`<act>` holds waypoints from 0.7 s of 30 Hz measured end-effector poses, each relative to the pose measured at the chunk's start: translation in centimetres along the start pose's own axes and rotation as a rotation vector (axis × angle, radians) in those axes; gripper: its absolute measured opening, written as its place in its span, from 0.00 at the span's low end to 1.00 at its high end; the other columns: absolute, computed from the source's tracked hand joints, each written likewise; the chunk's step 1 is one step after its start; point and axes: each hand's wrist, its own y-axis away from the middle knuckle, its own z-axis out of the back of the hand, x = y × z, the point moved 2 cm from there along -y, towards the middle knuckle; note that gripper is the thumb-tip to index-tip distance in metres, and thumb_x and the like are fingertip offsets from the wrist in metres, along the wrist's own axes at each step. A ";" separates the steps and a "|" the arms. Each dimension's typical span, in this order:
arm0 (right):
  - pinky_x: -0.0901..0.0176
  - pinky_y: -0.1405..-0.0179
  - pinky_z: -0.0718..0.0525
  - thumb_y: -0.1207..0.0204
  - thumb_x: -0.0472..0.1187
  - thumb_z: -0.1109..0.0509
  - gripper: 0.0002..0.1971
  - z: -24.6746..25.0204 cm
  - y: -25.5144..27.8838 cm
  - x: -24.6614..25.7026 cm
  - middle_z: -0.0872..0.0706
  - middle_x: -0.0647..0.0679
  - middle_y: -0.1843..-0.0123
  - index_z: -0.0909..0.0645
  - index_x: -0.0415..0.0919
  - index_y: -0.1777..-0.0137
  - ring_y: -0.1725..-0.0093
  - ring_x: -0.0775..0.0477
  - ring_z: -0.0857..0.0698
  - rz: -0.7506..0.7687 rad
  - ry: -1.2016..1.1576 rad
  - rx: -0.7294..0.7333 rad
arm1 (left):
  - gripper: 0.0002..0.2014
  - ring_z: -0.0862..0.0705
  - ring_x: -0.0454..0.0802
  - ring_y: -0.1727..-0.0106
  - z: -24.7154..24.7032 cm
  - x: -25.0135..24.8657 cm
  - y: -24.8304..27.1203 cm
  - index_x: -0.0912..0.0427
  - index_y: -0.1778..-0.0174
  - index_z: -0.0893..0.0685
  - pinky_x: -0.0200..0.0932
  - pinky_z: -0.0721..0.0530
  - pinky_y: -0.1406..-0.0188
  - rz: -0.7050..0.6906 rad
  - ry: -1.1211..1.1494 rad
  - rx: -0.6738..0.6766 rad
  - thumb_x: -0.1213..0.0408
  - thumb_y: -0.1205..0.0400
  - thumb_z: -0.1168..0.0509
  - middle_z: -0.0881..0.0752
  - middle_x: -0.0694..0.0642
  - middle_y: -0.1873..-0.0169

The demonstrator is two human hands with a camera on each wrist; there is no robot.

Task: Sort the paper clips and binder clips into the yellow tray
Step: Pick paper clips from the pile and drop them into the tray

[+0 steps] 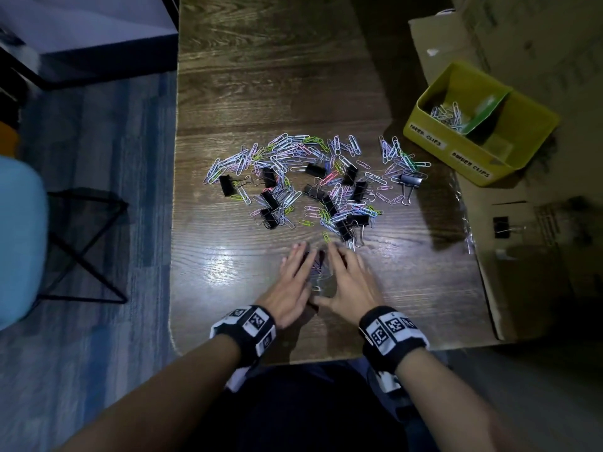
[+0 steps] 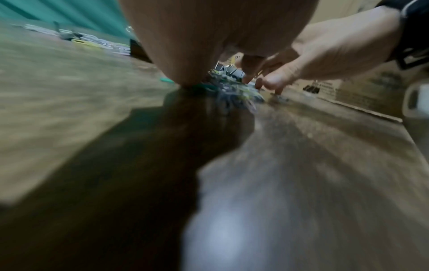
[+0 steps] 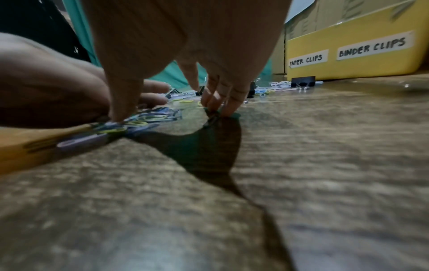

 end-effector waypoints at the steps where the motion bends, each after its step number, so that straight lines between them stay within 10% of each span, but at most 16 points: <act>1: 0.46 0.29 0.32 0.42 0.64 0.22 0.59 -0.2 -0.1 0.4 0.34 0.40 0.26 0.49 0.41 0.18 0.28 0.39 0.34 -0.016 0.045 0.035 | 0.34 0.65 0.47 0.18 0.4 -0.4 -0.2 0.48 0.20 0.60 0.52 0.61 0.19 -0.012 0.042 -0.006 0.66 0.19 0.50 0.60 0.52 0.18; 8: 0.49 0.29 0.29 0.39 0.58 0.21 0.50 -2.0 0.0 2.3 0.33 0.40 0.32 0.41 0.40 0.21 0.32 0.40 0.34 -0.022 0.029 0.033 | 0.47 0.35 0.56 0.28 4.4 0.9 -0.1 0.42 0.20 0.49 0.60 0.28 0.32 0.048 -0.387 0.084 0.60 0.32 0.30 0.42 0.57 0.23; 21: 0.53 0.39 0.24 0.19 0.39 0.36 0.18 0.1 -1.3 1.4 0.18 0.41 0.37 0.23 0.41 0.30 0.39 0.38 0.19 0.101 -0.048 0.138 | 0.13 0.17 0.59 0.46 5.0 0.2 -2.1 0.60 0.44 0.14 0.41 0.24 0.44 -0.021 -0.153 0.020 0.67 0.25 0.29 0.16 0.62 0.47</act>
